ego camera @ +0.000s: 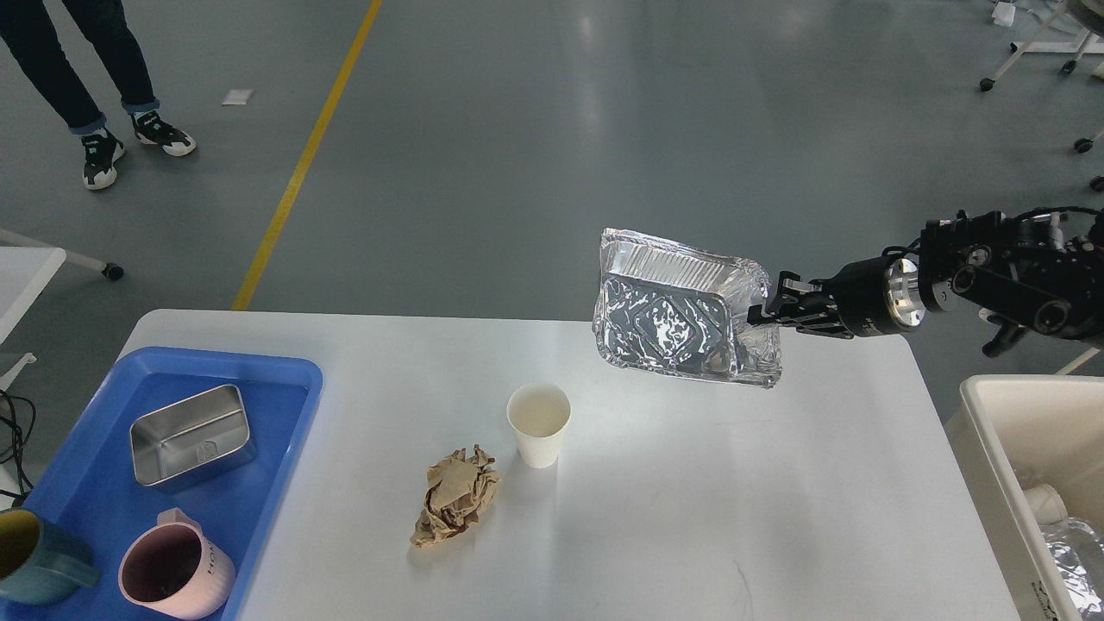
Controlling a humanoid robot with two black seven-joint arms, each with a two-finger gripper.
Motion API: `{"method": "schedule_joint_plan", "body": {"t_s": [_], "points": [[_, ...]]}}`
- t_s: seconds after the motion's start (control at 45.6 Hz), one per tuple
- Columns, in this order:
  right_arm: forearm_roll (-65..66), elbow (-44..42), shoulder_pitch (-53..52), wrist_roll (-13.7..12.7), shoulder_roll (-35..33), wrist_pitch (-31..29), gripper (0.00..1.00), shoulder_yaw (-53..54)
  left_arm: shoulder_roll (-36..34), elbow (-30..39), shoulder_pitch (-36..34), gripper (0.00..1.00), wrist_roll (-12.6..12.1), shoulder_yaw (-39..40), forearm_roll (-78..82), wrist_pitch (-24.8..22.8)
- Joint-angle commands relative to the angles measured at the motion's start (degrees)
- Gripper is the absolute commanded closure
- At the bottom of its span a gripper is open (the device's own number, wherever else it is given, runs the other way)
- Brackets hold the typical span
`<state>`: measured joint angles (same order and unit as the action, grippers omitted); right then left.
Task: Tidy desktop
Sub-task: 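Hold the foil tray up while the left gripper moves toward the paper cup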
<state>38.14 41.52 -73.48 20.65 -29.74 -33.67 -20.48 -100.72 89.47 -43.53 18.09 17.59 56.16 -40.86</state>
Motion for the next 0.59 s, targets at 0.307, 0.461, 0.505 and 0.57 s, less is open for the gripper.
{"method": "schedule_joint_plan", "body": {"t_s": [0.307,0.461,0.505,0.57], "points": [[0.0,0.8,0.0,0.0,-0.4,0.4,1.0,0.0,11.9,-4.4,-3.3,0.01,-2.9,2.3,-0.1,-1.2],[0.0,0.9,0.0,0.0,-0.5,0.4,1.0,0.0,22.1,-9.7,-6.7,0.01,-4.7,2.3,0.4,-1.2],[0.0,0.9,0.0,0.0,-0.5,0.4,1.0,0.0,25.3,-11.4,-7.7,0.01,-6.8,2.3,1.2,-1.2],[0.0,0.9,0.0,0.0,-0.4,0.4,1.0,0.0,30.3,-14.7,-9.6,0.01,-11.8,2.2,2.7,-1.3]]}}
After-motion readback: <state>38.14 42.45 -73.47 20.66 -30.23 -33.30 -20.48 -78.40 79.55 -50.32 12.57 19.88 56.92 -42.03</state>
